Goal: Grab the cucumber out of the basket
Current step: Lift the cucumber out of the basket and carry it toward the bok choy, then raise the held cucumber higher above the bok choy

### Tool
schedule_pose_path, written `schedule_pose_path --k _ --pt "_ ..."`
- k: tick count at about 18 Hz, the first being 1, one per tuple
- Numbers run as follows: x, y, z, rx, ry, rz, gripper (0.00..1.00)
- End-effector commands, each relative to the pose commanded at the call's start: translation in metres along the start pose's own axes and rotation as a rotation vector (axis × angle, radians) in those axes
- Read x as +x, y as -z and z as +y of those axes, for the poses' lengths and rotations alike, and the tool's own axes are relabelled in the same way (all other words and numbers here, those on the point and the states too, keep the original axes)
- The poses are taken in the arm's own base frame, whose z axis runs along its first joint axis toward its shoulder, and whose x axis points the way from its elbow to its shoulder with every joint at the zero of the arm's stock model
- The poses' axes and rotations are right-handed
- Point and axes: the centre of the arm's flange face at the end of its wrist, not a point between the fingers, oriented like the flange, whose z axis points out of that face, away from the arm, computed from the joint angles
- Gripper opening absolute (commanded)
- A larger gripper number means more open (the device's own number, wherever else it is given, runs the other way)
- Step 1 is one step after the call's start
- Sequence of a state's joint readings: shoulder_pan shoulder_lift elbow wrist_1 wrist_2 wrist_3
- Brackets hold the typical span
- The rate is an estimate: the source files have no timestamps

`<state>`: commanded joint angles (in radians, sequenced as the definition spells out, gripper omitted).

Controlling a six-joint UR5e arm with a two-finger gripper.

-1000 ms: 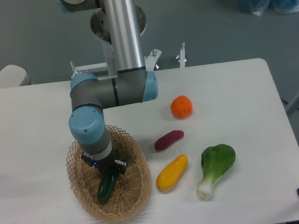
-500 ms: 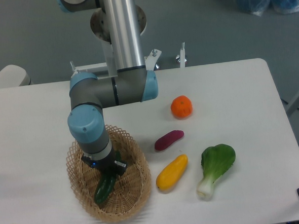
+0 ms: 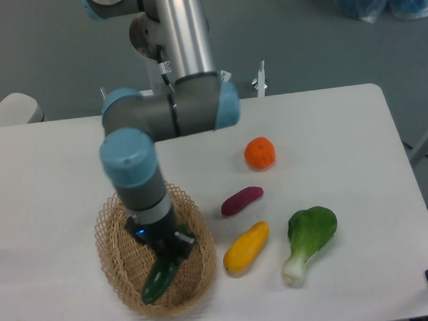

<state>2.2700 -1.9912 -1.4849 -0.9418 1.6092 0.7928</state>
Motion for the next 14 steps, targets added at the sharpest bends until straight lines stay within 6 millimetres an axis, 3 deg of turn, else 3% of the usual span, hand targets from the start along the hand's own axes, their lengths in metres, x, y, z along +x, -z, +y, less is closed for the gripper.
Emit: schedule_pose_path --k 5,8,10,14 --pt "-0.092 0.042 0.058 0.016 -0.077 0.028 0.39" --pt "-0.137 0.050 0.096 0.000 -0.156 0.014 0.39" --pt "-0.163 0.054 0.122 0.012 -0.230 0.012 0.39" --pt "-0.193 0.053 0.163 0.009 -0.254 0.018 0.39"
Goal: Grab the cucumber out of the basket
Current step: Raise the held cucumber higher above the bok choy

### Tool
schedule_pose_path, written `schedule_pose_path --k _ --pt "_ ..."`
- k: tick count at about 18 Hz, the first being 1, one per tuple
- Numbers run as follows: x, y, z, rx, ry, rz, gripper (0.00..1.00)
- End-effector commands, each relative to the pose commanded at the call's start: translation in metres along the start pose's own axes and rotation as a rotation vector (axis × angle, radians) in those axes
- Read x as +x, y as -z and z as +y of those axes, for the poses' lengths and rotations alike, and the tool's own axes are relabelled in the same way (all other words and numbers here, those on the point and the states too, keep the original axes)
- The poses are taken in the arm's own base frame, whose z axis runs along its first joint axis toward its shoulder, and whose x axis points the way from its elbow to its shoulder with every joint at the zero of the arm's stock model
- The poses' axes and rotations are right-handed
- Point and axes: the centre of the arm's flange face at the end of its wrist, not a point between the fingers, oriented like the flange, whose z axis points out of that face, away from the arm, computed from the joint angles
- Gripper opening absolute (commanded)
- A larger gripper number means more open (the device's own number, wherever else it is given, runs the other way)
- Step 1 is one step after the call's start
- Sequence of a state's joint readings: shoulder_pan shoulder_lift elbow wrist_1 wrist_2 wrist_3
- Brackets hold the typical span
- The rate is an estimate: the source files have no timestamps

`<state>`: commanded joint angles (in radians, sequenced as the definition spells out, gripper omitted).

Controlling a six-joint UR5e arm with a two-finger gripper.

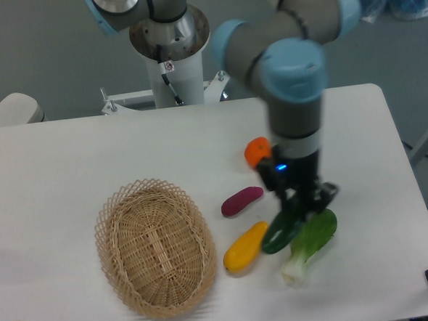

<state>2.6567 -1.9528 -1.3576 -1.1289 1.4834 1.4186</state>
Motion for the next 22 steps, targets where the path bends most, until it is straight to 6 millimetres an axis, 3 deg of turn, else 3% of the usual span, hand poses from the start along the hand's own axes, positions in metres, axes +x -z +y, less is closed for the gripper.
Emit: schedule_pose_path --k 4,22 --pt "-0.006 0.000 0.024 -0.007 -0.062 0.005 0.39" --pt "-0.003 -0.004 0.018 -0.006 -0.089 0.014 0.39"
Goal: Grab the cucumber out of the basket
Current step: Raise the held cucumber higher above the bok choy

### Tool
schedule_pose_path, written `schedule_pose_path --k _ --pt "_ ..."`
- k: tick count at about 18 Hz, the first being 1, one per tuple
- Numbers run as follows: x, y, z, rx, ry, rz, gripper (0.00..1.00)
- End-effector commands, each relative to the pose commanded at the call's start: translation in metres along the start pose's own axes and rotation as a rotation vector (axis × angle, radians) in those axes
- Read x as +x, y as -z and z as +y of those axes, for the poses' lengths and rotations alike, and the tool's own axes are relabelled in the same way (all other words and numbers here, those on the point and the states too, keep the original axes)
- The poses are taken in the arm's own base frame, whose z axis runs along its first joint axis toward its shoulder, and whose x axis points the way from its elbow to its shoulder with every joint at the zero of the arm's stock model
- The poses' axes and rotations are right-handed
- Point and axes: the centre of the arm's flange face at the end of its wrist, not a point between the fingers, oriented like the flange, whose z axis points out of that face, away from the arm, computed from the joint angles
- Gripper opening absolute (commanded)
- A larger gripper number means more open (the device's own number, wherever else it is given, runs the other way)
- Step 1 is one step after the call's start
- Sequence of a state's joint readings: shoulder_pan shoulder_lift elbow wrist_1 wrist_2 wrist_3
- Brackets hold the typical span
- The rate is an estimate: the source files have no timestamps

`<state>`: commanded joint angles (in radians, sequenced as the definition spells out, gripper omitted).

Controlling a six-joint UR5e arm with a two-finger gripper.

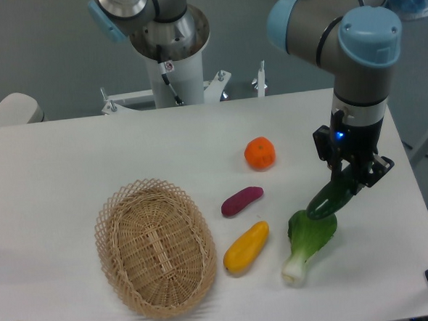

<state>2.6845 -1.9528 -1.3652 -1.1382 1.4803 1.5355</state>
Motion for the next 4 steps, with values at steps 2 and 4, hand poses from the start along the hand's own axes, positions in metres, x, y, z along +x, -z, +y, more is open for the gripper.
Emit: schedule_pose_path --k 2,4 --pt "0.0004 -0.0007 -0.0001 0.001 0.002 0.002 0.39" --pt "0.0007 -0.0007 -0.0012 0.003 0.003 0.002 0.39"
